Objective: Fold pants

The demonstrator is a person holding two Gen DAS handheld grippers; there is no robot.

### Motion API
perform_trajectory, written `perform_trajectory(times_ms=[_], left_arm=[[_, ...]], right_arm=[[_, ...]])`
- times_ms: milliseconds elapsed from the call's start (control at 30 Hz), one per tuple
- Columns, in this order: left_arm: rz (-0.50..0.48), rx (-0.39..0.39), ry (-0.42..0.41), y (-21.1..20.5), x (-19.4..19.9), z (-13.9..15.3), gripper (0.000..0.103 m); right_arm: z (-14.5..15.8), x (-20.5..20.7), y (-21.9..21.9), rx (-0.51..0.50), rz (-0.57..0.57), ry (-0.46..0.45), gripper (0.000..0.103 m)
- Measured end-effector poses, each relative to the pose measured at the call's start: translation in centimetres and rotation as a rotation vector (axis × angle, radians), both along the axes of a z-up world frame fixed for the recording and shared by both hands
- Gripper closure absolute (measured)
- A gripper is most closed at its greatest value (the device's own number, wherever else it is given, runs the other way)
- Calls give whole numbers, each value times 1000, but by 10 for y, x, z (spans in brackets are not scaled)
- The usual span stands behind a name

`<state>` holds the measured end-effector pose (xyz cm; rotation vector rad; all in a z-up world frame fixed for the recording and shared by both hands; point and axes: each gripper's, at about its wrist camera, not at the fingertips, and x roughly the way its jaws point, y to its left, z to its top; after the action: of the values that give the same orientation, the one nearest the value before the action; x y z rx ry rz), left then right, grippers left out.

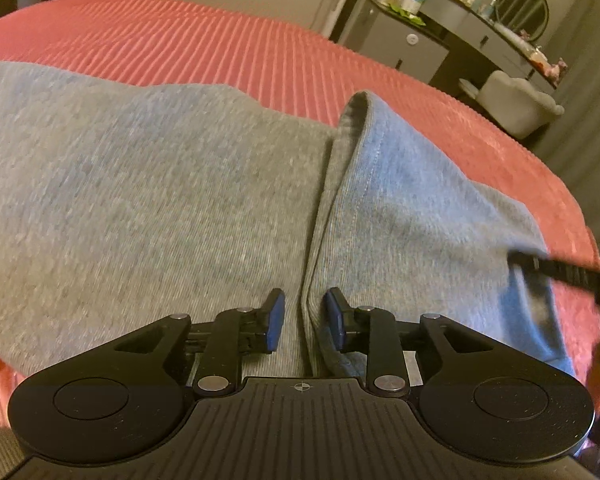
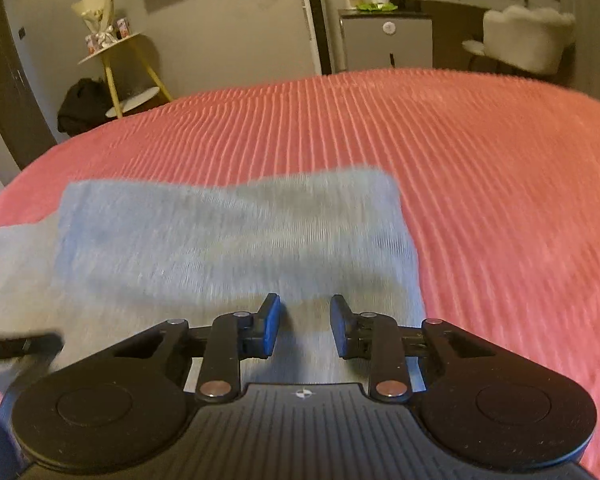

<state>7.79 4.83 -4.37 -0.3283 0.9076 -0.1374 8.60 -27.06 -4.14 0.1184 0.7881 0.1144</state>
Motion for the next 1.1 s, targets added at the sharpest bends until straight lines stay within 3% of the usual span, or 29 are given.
perform_trajectory(times_ms=[167, 267, 433, 500, 567, 667, 733, 800, 867, 1000, 1100], left_arm=[[1, -14, -4, 1, 1, -2, 71], [9, -46, -1, 6, 2, -5, 68], [-11, -107, -2, 10, 5, -7, 49], [-30, -93, -16, 6, 8, -7, 43], [-59, -72, -34, -2, 13, -7, 36], [-80, -54, -58, -11, 20, -8, 31], [-75, -32, -79, -15, 23, -8, 39], [-75, -47, -81, -15, 24, -6, 70], [-63, -83, -83, -9, 23, -6, 82], [-38, -203, -101, 9, 19, -6, 88], [-28, -293, -163, 23, 10, 4, 89]], right_arm=[[1, 45, 2, -6, -50, -4, 76], [-6, 48, 2, 28, -73, 19, 73], [-3, -12, 7, 4, 3, 13, 64], [-6, -41, 0, 42, 21, 55, 56], [-11, -71, -6, 47, 26, 86, 55], [-6, -96, -20, 151, -44, 65, 52], [-8, -99, -30, 246, -80, 42, 39], [-13, -93, -30, 242, -89, 42, 38], [-15, -89, -22, 200, -76, 38, 38], [-11, -88, -9, 176, -15, 14, 38], [-5, -97, -10, 197, -2, -40, 38]])
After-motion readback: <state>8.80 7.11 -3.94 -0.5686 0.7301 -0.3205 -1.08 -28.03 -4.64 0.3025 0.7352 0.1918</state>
